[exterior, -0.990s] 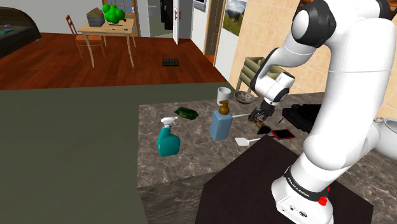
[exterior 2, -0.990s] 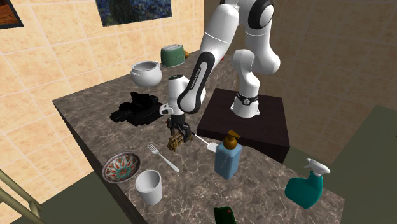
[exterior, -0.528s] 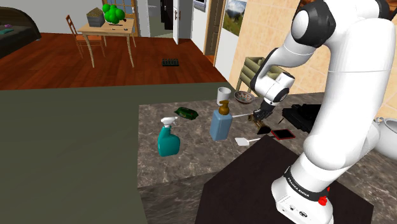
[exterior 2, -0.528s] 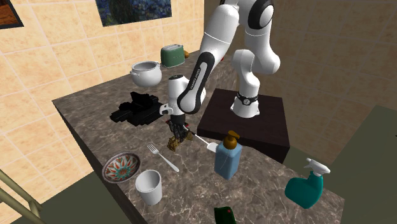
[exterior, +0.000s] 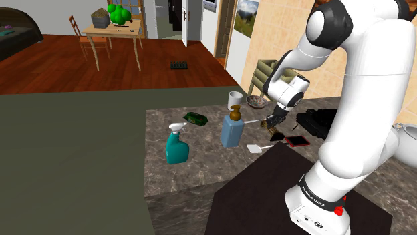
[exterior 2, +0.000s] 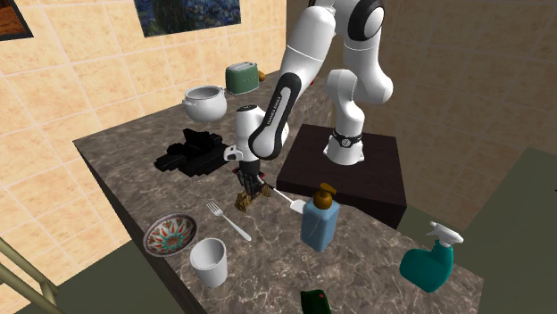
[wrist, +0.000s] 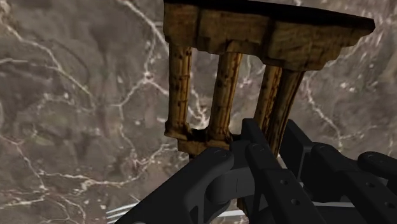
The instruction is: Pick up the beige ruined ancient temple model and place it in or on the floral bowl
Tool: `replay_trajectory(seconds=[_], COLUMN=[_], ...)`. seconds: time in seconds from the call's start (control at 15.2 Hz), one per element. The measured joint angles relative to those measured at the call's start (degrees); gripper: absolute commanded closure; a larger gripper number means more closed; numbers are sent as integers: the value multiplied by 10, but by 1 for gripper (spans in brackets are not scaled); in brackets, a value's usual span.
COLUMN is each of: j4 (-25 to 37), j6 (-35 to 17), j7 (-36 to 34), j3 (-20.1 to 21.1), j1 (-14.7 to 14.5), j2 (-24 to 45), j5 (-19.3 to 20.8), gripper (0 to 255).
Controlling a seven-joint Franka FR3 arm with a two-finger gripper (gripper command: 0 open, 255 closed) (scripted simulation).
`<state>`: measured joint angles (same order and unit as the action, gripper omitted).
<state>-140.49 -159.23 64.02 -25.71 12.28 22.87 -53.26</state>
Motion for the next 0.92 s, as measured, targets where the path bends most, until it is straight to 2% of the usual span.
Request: replay_trajectory(seconds=[0.4,0.92], j4=[-18,-40], j6=[17,47], j7=[-53,-157], j3=[-44,-118], j1=[-32,-87], j2=[-44,-121], j5=[67,196], gripper=[255,255])
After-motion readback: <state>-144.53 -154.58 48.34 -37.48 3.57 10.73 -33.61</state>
